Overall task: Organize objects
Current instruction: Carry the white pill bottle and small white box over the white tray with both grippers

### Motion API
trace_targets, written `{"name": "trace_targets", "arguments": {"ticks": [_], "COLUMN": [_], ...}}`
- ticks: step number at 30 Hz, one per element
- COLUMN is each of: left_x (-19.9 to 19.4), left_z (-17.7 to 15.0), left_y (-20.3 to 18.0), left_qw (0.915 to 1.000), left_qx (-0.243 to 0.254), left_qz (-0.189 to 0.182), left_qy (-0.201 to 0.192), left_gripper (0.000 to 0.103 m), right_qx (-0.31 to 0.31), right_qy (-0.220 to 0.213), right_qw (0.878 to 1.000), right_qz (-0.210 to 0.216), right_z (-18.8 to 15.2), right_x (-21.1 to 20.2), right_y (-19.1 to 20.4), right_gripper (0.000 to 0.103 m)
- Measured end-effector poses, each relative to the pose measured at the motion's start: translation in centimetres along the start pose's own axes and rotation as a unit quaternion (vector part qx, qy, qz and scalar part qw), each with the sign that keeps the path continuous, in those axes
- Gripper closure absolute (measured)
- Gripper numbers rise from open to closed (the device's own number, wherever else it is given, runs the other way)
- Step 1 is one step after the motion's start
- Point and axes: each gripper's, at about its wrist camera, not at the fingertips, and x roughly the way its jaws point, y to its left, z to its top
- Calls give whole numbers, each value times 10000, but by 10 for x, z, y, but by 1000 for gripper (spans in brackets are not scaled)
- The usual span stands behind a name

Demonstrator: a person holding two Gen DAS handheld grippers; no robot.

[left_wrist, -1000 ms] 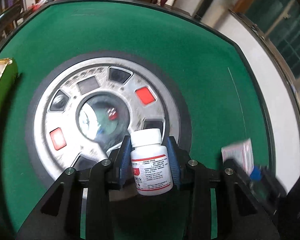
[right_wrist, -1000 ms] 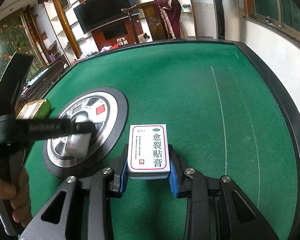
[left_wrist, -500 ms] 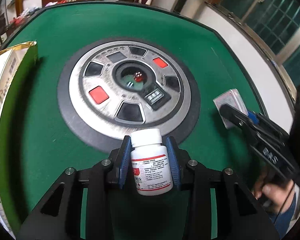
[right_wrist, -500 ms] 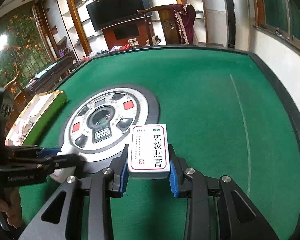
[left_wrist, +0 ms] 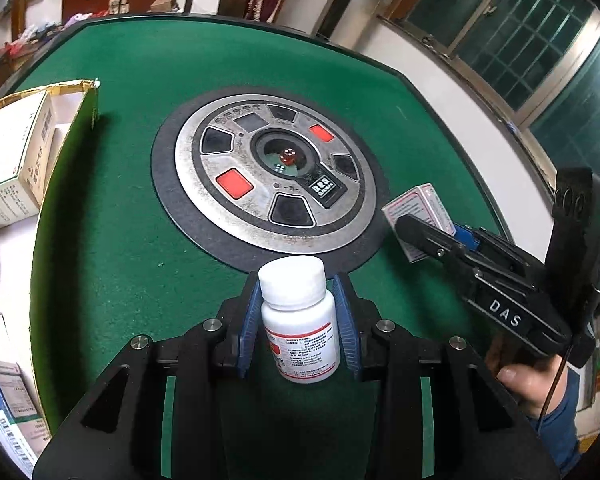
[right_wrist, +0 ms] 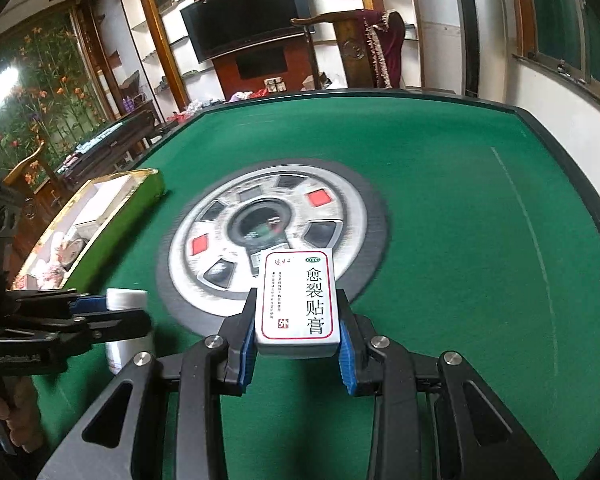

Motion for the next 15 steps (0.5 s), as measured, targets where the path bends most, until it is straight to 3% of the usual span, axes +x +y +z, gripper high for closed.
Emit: {"name": "trace_targets", "arguments": {"ticks": [15], "left_x": [-9], "left_z": [-5], "left_y": [0], "left_qw": [9996], "left_qx": [102], "left_qz": [-250], "left_qy": [-18], "left_gripper": [68], "right_qx": [287], "right_qy": [-150], "right_qw": [9993], "right_qz": [172], "right_z": [-3], "right_x": [-9], "right_y": [19], "right_gripper": [70]}}
